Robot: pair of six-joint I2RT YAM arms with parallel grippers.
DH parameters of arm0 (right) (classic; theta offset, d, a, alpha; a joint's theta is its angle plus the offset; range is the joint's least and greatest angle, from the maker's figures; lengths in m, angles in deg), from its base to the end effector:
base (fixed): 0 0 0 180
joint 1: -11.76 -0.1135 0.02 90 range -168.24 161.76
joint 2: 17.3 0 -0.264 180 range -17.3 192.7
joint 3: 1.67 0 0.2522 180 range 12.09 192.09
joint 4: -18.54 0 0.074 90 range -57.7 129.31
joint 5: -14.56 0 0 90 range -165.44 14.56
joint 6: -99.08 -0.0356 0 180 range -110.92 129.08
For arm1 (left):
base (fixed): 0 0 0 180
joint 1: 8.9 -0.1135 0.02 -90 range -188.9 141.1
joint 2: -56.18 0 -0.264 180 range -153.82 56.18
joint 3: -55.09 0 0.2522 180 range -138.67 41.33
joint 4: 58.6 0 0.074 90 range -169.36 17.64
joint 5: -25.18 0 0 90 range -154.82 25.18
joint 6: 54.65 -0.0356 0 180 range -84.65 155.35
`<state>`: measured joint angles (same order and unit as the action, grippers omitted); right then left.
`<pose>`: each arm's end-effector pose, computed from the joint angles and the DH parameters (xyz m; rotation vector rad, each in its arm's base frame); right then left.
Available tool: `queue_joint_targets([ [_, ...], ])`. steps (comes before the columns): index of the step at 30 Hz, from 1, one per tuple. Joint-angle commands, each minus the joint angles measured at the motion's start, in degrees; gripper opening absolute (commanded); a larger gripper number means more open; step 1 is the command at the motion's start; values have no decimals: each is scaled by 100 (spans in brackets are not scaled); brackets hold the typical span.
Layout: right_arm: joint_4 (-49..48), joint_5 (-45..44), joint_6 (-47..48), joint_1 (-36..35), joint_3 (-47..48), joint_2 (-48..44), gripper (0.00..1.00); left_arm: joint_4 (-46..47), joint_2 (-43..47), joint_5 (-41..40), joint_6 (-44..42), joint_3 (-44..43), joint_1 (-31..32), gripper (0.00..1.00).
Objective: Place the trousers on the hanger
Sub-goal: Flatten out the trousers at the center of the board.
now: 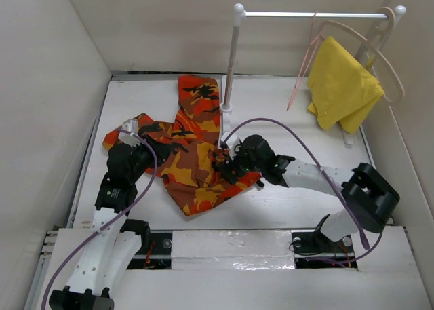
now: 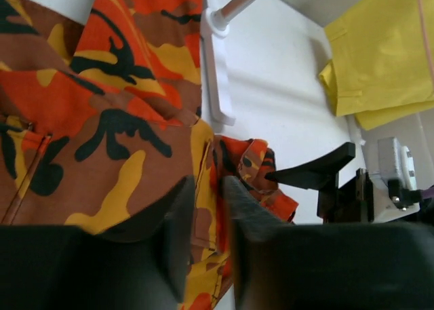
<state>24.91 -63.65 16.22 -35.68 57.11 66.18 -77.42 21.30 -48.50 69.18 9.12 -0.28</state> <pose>0.2059 0.2350 0.2142 -1.1035 1.8638 0.6304 0.1548 -0.0336 0.2984 -0.1681 1.7568 -0.7878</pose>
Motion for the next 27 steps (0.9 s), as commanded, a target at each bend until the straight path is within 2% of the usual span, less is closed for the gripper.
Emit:
queue_joint_targets([
  [1, -534, -10, 261, -195, 482, 308, 88, -293, 112, -155, -139, 30, 17, 26],
  [4, -482, -80, 332, -195, 719, 590, 88, -267, 182, -137, 10, 153, 17, 41],
  [7, -674, -11, 341, -195, 719, 722, 87, -303, 130, -94, 72, 188, 17, 45],
  [9, -597, 25, 385, -195, 806, 827, 80, -241, 121, -93, 159, 258, 17, 46],
  [12, -587, 156, 341, -195, 694, 863, 52, -223, 16, -50, 177, 311, 17, 47],
  [15, -561, 183, 332, -195, 614, 810, 16, -118, -55, -15, 186, 364, 17, 47],
  [16, -474, 140, 332, -195, 623, 749, 0, -75, -90, 3, 186, 382, 17, 47],
  [19, -402, 17, 262, -143, 395, 144, 0, 127, -300, 170, 133, 408, 17, 47],
  [20, -342, -80, 236, -143, 359, -310, 0, 224, -370, 231, 133, 434, 17, 47],
  [23, 26, -738, 105, -143, 263, -1138, 0, 653, -546, 459, 195, 461, 17, 47],
  [25, 115, -1011, 43, -143, 192, -2008, 0, 804, -661, 513, 169, 338, 17, 47],
  [27, 396, -1687, -150, -143, 166, -2832, 0, 1137, -810, 609, 255, 285, 17, 47],
])
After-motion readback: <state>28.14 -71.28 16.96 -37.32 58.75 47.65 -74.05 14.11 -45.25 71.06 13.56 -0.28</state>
